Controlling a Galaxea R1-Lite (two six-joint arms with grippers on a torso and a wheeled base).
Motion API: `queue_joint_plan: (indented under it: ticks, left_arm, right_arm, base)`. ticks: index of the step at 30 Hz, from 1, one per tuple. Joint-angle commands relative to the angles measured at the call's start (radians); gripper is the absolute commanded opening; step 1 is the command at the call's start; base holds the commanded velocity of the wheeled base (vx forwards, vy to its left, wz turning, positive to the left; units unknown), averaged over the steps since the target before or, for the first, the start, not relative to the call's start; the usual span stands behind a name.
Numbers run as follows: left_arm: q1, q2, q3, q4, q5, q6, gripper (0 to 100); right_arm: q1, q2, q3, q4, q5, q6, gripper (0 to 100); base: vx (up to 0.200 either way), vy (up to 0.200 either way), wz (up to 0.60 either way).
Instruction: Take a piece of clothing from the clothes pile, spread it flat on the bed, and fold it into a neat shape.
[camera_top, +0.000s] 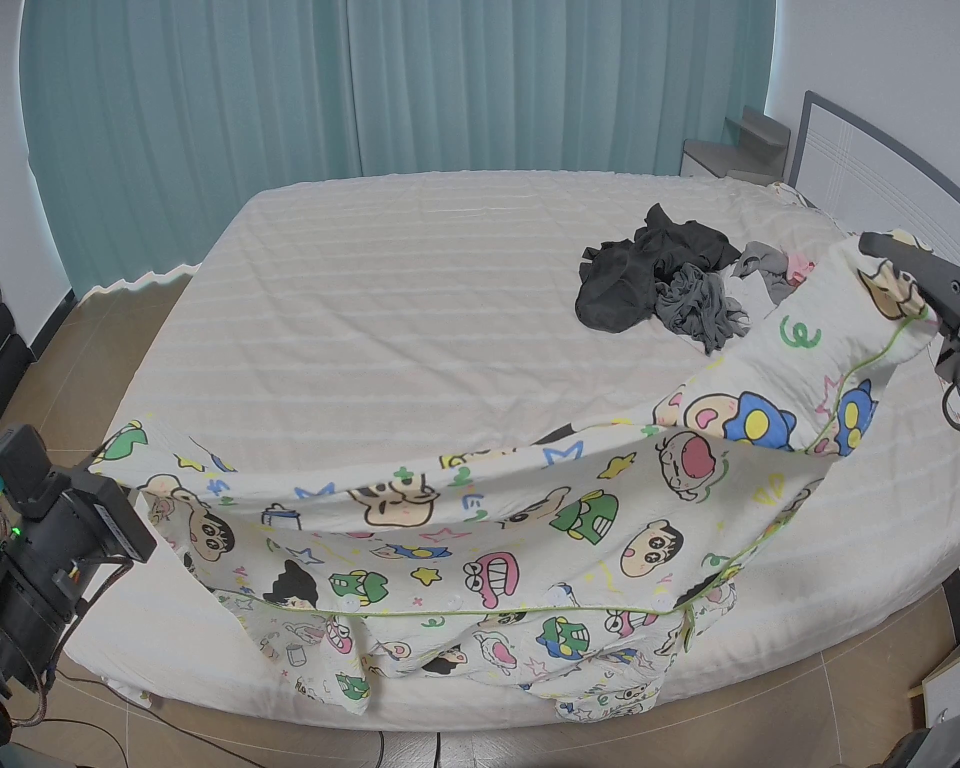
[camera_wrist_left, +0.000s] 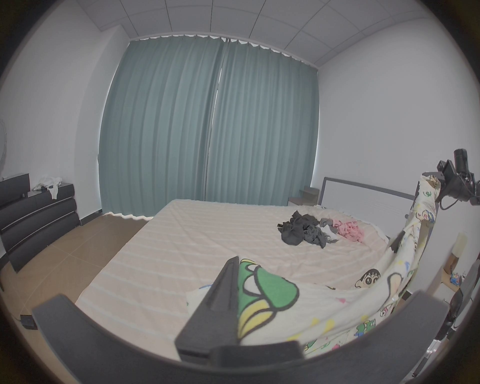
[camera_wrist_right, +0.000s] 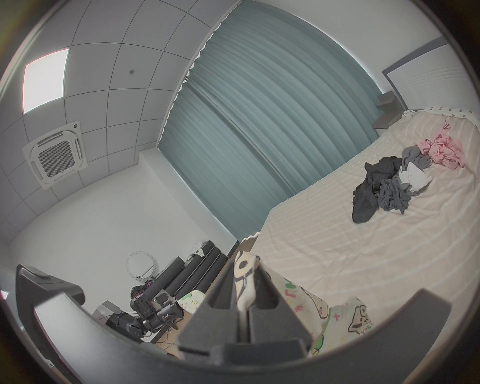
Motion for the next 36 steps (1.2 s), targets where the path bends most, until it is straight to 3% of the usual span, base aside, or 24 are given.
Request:
queue_joint_plan:
  ticks: [1, 11, 16, 21, 30, 36]
  left_arm:
    - [0.012, 0.131, -0.011, -0.005, 0.004, -0.016, 0]
    - [0.115, 0.349, -0.176, -0.01, 0.003, -0.033, 0]
    - [0.181, 0.484, -0.259, -0.045, 0.006, -0.037, 0]
    - [0.21, 0.616, -0.297, -0.072, 0.009, -0.036, 0]
    - [0.261, 0.854, -0.324, -0.25, 0.007, -0.027, 0]
    - [0.317, 0.942, -0.379, -0.261, 0.009, -0.027, 0]
  right_arm:
    - [-0.041, 0.114, 0.016, -0.078, -0.001, -0.003, 0]
    - [-0.044, 0.273, 0.005, -0.179, -0.041, -0.003, 0]
    - [-0.044, 0.423, -0.004, -0.328, -0.11, -0.003, 0]
    - [-0.041, 0.549, -0.017, -0.409, -0.133, -0.001, 0]
    - [-0.03, 0.752, -0.017, -0.55, -0.212, -0.001, 0]
    - [-0.022, 0.827, -0.06, -0.558, -0.225, -0.001, 0]
  base:
    - [0.2, 0.0, 0.0]
    - [0.2, 0.0, 0.0]
    - [0.2, 0.0, 0.0]
    - [0.2, 0.0, 0.0]
    - [0.0, 0.0, 0.0]
    - [0.0, 0.0, 0.0]
